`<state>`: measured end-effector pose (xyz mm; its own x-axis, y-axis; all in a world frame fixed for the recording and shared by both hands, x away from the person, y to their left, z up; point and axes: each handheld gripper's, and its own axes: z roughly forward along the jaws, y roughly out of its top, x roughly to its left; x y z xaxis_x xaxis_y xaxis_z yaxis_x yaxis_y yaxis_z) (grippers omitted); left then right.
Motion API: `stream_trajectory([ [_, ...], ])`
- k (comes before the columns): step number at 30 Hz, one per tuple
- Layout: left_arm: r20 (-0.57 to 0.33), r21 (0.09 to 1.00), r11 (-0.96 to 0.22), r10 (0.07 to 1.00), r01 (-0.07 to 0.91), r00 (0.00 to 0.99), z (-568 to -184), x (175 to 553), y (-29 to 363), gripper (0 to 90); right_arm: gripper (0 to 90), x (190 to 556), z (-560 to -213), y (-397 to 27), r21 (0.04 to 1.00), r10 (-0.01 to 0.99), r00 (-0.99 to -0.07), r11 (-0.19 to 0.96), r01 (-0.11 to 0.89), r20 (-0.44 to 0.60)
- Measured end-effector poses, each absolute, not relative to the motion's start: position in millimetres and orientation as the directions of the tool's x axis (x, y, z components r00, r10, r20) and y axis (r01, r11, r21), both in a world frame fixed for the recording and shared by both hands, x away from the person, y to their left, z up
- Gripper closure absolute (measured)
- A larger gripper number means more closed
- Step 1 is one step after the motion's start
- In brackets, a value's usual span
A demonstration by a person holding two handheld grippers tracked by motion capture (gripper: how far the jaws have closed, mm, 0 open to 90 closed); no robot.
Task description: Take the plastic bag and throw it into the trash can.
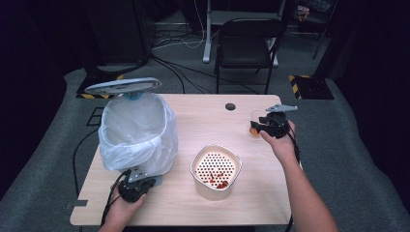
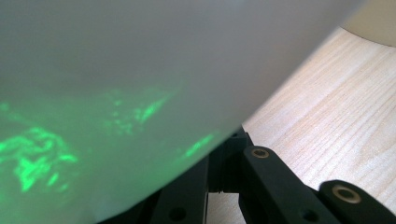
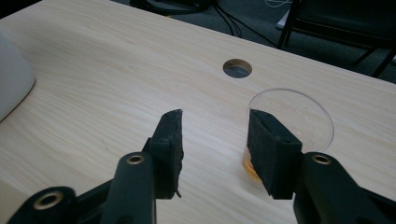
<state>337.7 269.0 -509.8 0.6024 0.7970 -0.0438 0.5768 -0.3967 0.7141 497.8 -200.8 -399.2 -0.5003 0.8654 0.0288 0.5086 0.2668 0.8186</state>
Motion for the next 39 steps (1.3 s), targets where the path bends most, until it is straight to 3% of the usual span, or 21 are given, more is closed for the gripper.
stream_trajectory([
  [18, -0.051, 0.716, -0.391, 0.796, 0.578, 0.603, -510.1, 337.8, 269.3, 90.0, 70.5, 534.3, -420.5, -201.0, 0.788, 0.886, -0.463, 0.287, 0.545, -0.002],
  [39, -0.054, 0.721, -0.386, 0.797, 0.576, 0.601, -510.6, 337.6, 269.1, 90.0, 69.8, 548.4, -439.4, -195.8, 0.757, 0.895, -0.445, 0.317, 0.571, -0.04],
])
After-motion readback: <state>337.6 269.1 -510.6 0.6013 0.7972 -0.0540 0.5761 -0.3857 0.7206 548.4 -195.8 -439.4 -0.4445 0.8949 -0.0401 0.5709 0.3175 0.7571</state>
